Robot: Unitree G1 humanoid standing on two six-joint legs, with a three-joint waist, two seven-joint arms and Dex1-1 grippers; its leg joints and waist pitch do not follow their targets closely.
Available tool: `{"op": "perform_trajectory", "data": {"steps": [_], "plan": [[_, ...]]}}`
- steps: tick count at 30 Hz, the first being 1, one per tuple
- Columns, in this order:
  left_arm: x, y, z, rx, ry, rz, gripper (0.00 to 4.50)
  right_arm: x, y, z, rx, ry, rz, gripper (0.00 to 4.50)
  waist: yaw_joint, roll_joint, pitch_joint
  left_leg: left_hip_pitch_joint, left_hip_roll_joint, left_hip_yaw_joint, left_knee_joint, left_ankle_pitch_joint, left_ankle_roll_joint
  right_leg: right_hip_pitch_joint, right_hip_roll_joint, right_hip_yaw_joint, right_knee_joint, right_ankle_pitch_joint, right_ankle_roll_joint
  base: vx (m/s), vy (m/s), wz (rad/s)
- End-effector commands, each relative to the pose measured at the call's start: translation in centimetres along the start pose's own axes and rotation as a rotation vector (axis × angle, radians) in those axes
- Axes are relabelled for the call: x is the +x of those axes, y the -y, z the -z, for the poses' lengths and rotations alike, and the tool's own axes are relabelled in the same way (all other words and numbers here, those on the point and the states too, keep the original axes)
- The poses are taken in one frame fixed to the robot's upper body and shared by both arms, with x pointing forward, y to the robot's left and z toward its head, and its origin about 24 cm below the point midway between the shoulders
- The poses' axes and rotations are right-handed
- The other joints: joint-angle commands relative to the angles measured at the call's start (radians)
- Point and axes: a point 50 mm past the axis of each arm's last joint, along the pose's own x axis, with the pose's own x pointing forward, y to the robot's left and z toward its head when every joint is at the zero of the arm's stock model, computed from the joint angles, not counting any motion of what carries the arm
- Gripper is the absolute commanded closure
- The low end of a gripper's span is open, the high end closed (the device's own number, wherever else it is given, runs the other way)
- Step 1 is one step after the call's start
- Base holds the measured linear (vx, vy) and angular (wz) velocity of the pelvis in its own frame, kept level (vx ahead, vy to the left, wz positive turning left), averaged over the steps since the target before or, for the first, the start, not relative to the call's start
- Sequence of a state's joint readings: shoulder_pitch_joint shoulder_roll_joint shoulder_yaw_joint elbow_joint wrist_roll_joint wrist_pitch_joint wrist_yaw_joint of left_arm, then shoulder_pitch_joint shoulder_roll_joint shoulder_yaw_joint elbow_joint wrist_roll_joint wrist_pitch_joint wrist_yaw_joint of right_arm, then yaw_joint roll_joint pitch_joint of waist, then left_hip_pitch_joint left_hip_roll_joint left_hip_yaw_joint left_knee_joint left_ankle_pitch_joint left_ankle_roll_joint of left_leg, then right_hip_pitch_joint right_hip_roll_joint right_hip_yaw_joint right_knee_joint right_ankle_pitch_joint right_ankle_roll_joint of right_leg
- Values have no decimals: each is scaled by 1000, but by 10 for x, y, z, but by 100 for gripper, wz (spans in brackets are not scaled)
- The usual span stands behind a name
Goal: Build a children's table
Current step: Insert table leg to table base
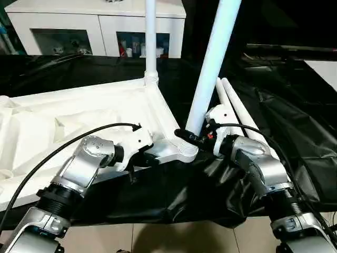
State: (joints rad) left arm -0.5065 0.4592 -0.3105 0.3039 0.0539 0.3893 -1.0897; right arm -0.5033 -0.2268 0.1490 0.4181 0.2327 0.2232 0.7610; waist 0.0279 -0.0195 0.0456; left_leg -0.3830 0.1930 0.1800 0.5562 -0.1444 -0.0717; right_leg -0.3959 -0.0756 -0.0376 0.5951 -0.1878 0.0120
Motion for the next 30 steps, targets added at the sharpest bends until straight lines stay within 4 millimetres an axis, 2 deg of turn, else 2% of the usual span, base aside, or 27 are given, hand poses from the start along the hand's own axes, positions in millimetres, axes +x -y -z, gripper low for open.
{"op": "perform_trajectory", "data": {"steps": [1,9,11,12,16,17,24,25,27,30], "plan": [[-1,4,16,-36,-65,39,450,-17,3,62,141,-257,74,264,3,19,-41,22,33,-12,-71,-382,-13,26,-48,34,-74,-230,-211,0,0,0],[-1,5,16,-38,-62,40,450,-19,7,63,217,-218,117,264,2,17,-41,22,33,-14,-72,-401,-17,25,-49,34,-76,-250,-207,0,0,0],[-1,5,17,-40,-61,38,450,-22,15,57,342,-126,176,264,1,17,-41,25,33,-14,-73,-410,-16,24,-49,35,-79,-261,-206,0,0,0],[-1,5,17,-42,-60,38,450,-25,19,55,396,-87,198,264,2,18,-42,25,34,-14,-72,-408,-14,24,-49,35,-78,-252,-214,0,0,0],[-1,5,17,-42,-59,38,450,-27,21,55,424,-73,206,264,5,18,-43,22,34,-11,-71,-372,-10,26,-48,33,-73,-201,-224,0,0,0],[-1,5,17,-40,-63,38,450,-32,19,62,393,-118,195,264,7,20,-42,21,33,-11,-72,-371,-12,26,-49,33,-74,-209,-222,0,0,0],[-2,3,18,-24,-80,36,450,-33,5,71,238,-239,97,264,10,18,-41,22,34,-11,-74,-375,-16,25,-49,33,-76,-232,-202,0,0,0],[-2,3,18,-16,-87,34,450,-30,1,70,192,-261,65,264,11,25,-40,22,33,-12,-74,-380,-18,24,-49,34,-77,-237,-202,0,0,0],[-2,2,18,-12,-91,34,450,-26,-2,68,144,-282,33,264,9,20,-39,21,33,-12,-74,-395,-16,23,-49,34,-80,-258,-196,0,0,0],[-2,2,18,-9,-94,36,450,-21,-4,66,112,-326,-7,264,8,19,-38,21,33,-13,-75,-405,-14,22,-50,34,-83,-301,-186,0,0,0]]}}
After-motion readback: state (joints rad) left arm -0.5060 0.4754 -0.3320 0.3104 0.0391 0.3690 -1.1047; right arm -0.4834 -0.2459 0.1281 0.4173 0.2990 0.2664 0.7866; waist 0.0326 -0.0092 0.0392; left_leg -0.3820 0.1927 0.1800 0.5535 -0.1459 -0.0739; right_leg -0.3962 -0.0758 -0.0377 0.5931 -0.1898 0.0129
